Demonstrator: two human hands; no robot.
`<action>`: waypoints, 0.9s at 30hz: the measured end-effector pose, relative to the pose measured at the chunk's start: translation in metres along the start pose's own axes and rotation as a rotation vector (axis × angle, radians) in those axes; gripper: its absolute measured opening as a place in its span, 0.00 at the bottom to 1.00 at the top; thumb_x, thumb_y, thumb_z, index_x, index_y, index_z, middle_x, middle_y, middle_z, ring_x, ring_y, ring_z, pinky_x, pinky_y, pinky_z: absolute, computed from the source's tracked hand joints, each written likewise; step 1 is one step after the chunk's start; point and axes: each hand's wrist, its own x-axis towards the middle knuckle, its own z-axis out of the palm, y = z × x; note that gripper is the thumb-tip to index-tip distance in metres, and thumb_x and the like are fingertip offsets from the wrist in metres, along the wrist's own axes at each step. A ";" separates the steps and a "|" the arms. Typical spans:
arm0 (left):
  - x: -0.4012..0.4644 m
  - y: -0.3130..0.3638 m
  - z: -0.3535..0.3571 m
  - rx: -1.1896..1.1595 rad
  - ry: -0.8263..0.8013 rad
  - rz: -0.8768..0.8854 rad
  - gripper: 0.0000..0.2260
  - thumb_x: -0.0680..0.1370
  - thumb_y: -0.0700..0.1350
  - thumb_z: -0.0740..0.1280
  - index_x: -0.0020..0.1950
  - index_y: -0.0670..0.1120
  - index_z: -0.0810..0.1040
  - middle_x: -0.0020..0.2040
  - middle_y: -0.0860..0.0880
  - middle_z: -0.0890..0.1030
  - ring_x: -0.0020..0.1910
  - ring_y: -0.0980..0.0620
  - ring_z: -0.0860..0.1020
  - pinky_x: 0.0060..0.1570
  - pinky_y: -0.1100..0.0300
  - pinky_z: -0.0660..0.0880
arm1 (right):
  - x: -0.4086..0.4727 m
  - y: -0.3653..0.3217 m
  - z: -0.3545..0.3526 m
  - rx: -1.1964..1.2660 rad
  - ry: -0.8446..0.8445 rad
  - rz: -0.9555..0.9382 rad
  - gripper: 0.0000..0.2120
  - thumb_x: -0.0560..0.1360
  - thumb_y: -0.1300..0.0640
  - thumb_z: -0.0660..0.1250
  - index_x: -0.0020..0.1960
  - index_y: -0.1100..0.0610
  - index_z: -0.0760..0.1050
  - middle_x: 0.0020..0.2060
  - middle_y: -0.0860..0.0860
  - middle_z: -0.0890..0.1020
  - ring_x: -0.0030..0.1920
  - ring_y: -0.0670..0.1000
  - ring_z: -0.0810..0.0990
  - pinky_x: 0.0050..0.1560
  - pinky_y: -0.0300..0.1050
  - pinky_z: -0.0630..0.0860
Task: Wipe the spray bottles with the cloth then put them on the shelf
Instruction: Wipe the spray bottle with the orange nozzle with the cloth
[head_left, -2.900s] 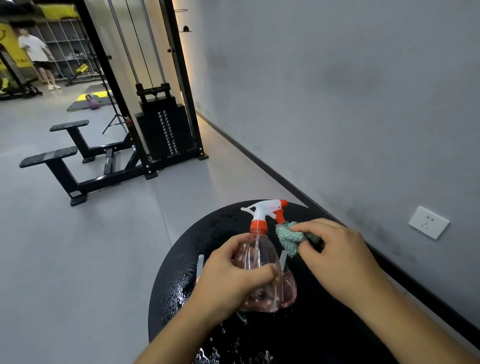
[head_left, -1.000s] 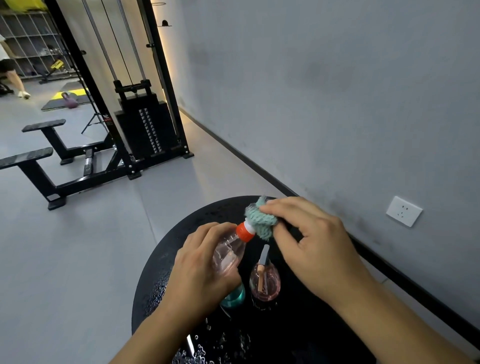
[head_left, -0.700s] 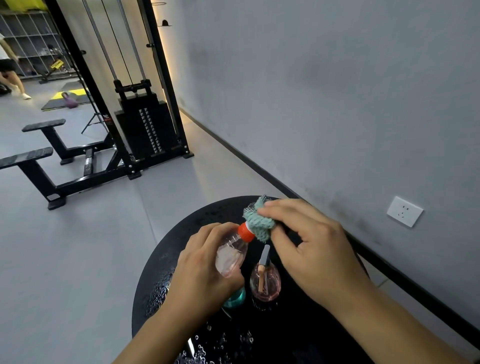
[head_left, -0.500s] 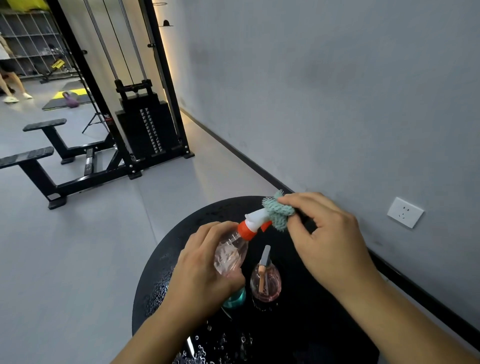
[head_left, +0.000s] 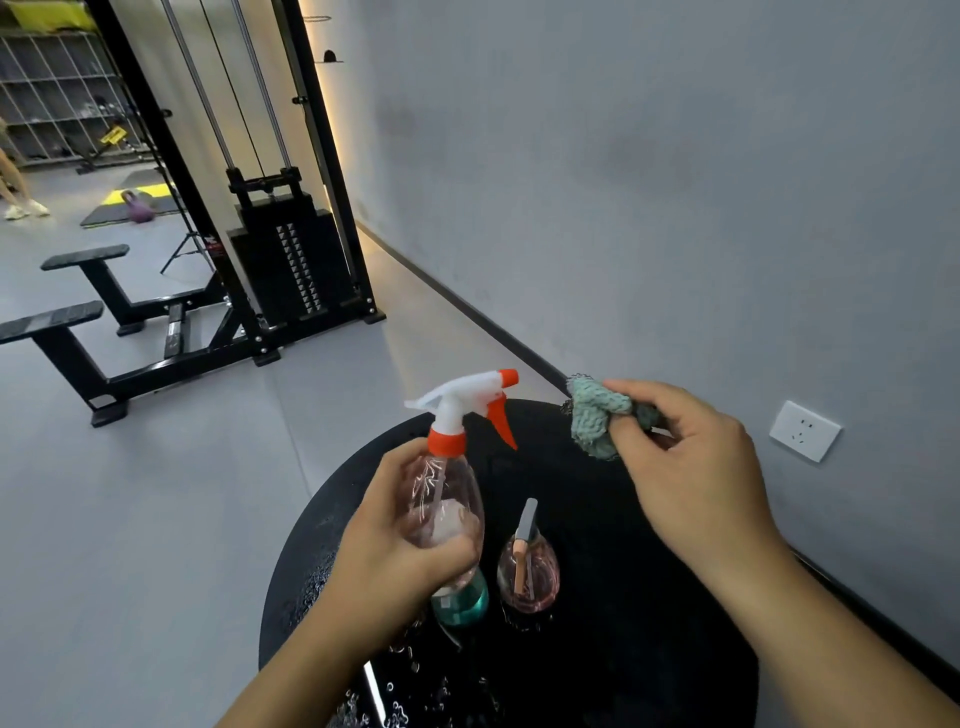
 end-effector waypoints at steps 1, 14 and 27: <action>0.000 0.001 0.000 -0.020 -0.001 -0.007 0.37 0.71 0.30 0.77 0.66 0.67 0.75 0.56 0.53 0.86 0.50 0.49 0.88 0.47 0.59 0.83 | -0.002 -0.002 0.002 0.012 -0.027 0.002 0.14 0.78 0.60 0.71 0.57 0.42 0.85 0.50 0.38 0.86 0.51 0.38 0.84 0.47 0.24 0.76; -0.002 0.001 0.004 -0.084 -0.055 -0.037 0.36 0.72 0.32 0.77 0.72 0.61 0.74 0.56 0.48 0.86 0.51 0.45 0.87 0.50 0.56 0.82 | -0.018 -0.006 0.020 -0.051 -0.266 -0.030 0.15 0.79 0.63 0.70 0.58 0.46 0.85 0.53 0.36 0.83 0.54 0.34 0.81 0.52 0.26 0.76; -0.003 0.003 0.003 -0.073 -0.100 -0.050 0.39 0.67 0.35 0.80 0.73 0.60 0.75 0.56 0.50 0.86 0.53 0.47 0.87 0.53 0.60 0.83 | -0.014 -0.002 0.017 0.006 -0.217 0.008 0.14 0.78 0.61 0.71 0.58 0.44 0.85 0.52 0.38 0.85 0.53 0.36 0.83 0.52 0.28 0.78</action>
